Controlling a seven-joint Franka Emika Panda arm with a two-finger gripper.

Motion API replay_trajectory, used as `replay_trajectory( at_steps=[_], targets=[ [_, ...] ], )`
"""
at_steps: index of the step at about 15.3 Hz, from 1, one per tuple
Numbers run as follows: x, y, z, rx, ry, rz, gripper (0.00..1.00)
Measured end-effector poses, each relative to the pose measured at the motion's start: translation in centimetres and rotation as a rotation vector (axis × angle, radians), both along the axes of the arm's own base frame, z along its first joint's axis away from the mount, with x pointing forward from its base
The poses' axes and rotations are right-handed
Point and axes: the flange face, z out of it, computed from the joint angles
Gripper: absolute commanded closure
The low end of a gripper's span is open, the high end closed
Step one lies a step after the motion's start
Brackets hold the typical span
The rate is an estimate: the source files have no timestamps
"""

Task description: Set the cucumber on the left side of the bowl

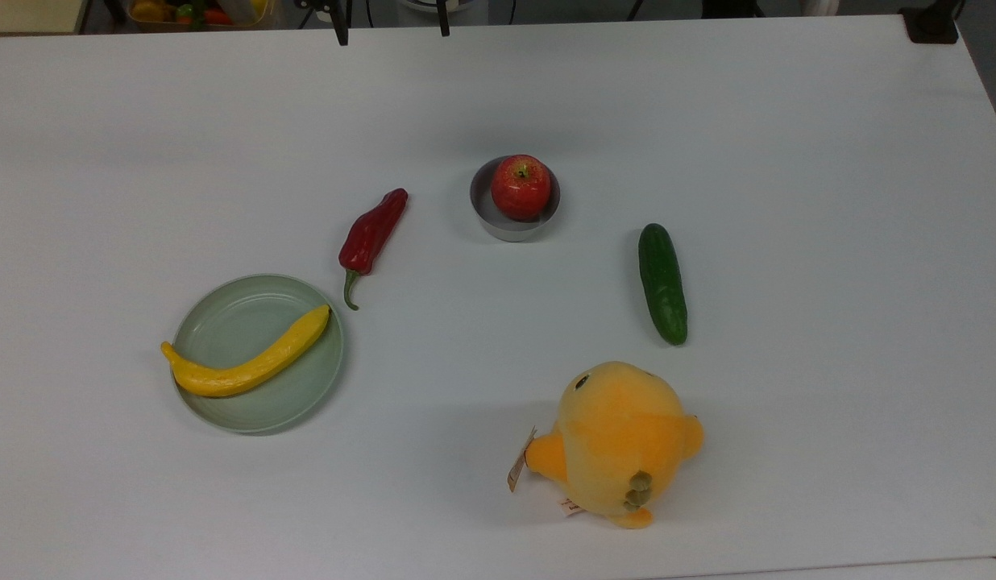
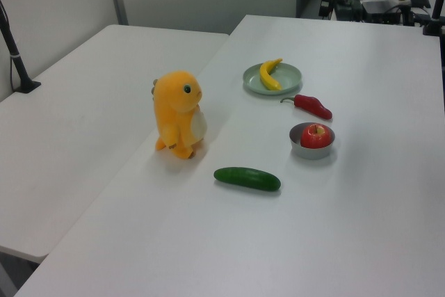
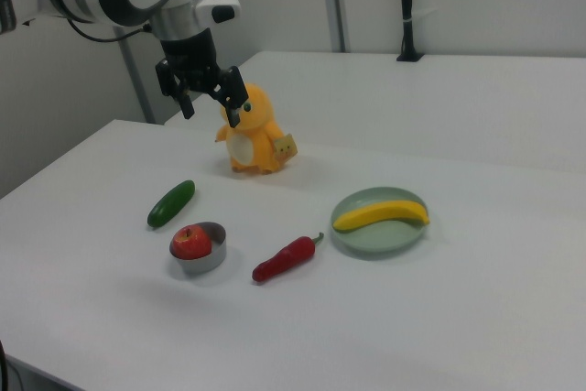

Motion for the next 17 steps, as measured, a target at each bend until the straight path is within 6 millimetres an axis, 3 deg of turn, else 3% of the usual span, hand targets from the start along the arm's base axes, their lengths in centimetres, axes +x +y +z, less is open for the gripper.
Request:
replay_trajectory(
  at_steps=[14, 17],
  targets=[
    [0.1, 0.5, -1.2, -0.002, 0.023, 0.010, 0.00],
    [0.1, 0.7, -2.2, -0.014, 0.034, 0.128, 0.00]
  ],
)
